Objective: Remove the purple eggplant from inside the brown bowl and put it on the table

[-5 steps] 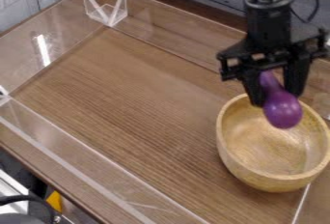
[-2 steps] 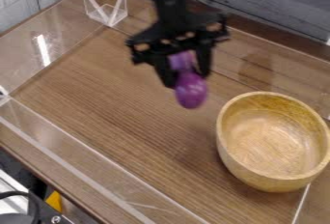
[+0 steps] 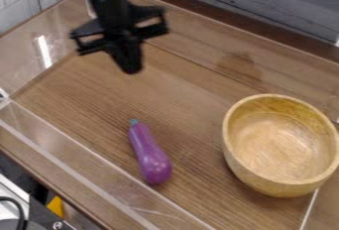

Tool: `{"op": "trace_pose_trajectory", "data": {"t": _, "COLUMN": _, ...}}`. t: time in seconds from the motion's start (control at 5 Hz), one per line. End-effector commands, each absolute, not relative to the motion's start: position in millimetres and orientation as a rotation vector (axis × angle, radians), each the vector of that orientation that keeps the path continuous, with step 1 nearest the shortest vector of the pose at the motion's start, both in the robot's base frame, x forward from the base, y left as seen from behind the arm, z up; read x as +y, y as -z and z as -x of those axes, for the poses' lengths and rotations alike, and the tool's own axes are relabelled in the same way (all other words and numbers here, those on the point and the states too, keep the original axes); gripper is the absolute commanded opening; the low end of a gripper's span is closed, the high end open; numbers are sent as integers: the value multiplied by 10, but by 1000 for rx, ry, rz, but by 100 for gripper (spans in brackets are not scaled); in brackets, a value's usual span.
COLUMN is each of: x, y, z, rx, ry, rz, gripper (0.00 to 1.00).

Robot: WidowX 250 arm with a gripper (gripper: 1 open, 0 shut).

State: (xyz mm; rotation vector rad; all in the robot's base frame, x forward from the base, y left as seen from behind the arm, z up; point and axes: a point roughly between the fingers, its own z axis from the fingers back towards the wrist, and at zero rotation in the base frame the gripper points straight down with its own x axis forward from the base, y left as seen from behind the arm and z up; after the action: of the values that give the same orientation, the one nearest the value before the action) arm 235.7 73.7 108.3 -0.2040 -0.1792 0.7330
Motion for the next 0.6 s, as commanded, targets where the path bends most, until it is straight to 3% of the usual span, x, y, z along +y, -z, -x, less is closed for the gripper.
{"op": "trace_pose_trajectory", "data": {"t": 0.0, "x": 581, "y": -1016, "z": -2462, "rx": -235, "ry": -702, "rz": 166, "gripper": 0}}
{"op": "trace_pose_trajectory", "data": {"t": 0.4, "x": 464, "y": -873, "z": -2698, "rx": -270, "ry": -773, "rz": 130, "gripper": 0}}
